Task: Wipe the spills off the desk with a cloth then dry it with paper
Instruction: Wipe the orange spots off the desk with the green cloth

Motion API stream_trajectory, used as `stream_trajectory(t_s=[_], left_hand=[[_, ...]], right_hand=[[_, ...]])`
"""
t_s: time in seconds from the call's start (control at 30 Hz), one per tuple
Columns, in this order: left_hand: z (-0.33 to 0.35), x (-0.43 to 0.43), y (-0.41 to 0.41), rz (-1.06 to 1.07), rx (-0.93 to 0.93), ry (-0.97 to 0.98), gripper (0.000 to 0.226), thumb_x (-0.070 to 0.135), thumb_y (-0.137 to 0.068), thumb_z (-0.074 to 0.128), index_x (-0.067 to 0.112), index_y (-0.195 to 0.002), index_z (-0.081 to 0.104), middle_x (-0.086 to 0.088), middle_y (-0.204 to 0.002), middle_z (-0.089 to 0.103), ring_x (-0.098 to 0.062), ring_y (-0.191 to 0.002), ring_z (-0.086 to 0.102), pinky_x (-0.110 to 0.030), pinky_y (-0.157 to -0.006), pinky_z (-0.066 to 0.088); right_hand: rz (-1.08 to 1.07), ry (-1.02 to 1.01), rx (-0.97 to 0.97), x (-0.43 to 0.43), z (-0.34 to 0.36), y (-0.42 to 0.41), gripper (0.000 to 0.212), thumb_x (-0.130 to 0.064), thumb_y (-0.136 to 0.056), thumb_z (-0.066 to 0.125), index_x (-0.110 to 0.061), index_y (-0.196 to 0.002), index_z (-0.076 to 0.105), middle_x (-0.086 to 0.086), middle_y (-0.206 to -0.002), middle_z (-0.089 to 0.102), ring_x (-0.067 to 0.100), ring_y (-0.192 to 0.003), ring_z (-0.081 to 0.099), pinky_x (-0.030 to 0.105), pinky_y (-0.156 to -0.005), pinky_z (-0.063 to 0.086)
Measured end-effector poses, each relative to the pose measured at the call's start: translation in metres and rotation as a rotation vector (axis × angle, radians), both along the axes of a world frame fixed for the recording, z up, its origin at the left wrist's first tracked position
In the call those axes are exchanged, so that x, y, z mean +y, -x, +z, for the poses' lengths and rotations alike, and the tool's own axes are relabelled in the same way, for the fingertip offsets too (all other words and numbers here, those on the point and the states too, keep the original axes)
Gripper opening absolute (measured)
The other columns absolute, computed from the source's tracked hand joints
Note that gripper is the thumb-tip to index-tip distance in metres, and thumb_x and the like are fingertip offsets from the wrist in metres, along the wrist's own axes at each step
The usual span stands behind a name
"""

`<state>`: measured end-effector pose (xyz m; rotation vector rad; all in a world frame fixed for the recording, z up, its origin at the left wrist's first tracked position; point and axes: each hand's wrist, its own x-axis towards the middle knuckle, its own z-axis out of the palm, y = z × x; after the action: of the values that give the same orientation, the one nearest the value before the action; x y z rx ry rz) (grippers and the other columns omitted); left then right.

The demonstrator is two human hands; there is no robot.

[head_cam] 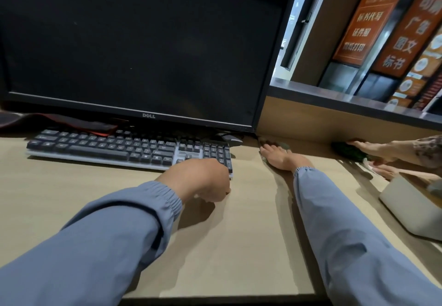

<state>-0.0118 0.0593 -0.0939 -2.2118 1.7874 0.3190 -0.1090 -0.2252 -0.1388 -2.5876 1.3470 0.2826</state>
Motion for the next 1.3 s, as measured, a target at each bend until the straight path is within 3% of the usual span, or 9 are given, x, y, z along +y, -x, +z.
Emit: stream_trajectory(t_s=[0.13,0.5,0.77,1.03,1.2,1.3], left_hand=[[-0.004,0.003,0.001,-0.019,-0.034,0.019,0.046,0.019,-0.106,0.038,0.021,-0.146,0.06,-0.005,-0.145,0.06,-0.03,-0.129,0.057,-0.043,-0.106,0.05],[-0.012,0.021,0.01,-0.032,-0.07,0.056,0.047,0.024,-0.107,0.04,0.024,-0.152,0.053,-0.007,-0.152,0.055,-0.033,-0.136,0.053,-0.047,-0.112,0.046],[-0.013,0.019,0.01,-0.032,-0.115,0.045,0.048,0.022,-0.105,0.043,0.022,-0.151,0.053,-0.008,-0.148,0.058,-0.034,-0.132,0.056,-0.044,-0.104,0.049],[-0.005,0.017,0.008,-0.045,-0.094,0.044,0.048,0.022,-0.104,0.041,0.023,-0.151,0.055,-0.007,-0.144,0.059,-0.032,-0.127,0.057,-0.042,-0.101,0.053],[0.003,0.008,0.001,0.009,0.025,0.045,0.035,0.029,-0.1,0.047,0.022,-0.124,0.072,-0.001,-0.112,0.069,-0.024,-0.095,0.067,-0.038,-0.084,0.06],[0.007,0.003,-0.001,0.016,0.031,0.019,0.035,0.033,-0.101,0.048,0.02,-0.125,0.07,-0.001,-0.116,0.067,-0.026,-0.102,0.063,-0.04,-0.09,0.056]], right_hand=[[0.096,0.002,-0.017,0.025,-0.006,0.023,0.057,-0.047,-0.109,0.012,-0.033,-0.162,-0.003,-0.007,-0.17,-0.009,0.016,-0.156,-0.01,0.055,-0.122,-0.004],[0.3,0.004,0.039,0.153,-0.006,0.127,0.057,-0.049,-0.109,0.009,-0.036,-0.161,-0.011,-0.013,-0.168,-0.019,0.009,-0.152,-0.022,0.049,-0.124,-0.008],[0.306,-0.016,0.017,0.23,-0.011,0.193,0.054,-0.05,-0.108,0.008,-0.043,-0.157,-0.014,-0.022,-0.162,-0.026,0.002,-0.148,-0.03,0.041,-0.123,-0.016],[0.3,-0.027,0.039,0.216,-0.005,0.169,0.055,-0.048,-0.109,0.008,-0.04,-0.158,-0.014,-0.019,-0.162,-0.027,0.004,-0.148,-0.029,0.043,-0.123,-0.016],[0.277,-0.029,0.037,0.164,-0.01,0.12,0.056,-0.053,-0.107,0.007,-0.042,-0.159,-0.013,-0.017,-0.166,-0.023,0.005,-0.15,-0.026,0.047,-0.123,-0.013],[0.243,-0.013,0.052,0.13,-0.012,0.082,0.057,-0.052,-0.108,0.008,-0.039,-0.16,-0.01,-0.014,-0.168,-0.018,0.01,-0.153,-0.021,0.05,-0.123,-0.01]])
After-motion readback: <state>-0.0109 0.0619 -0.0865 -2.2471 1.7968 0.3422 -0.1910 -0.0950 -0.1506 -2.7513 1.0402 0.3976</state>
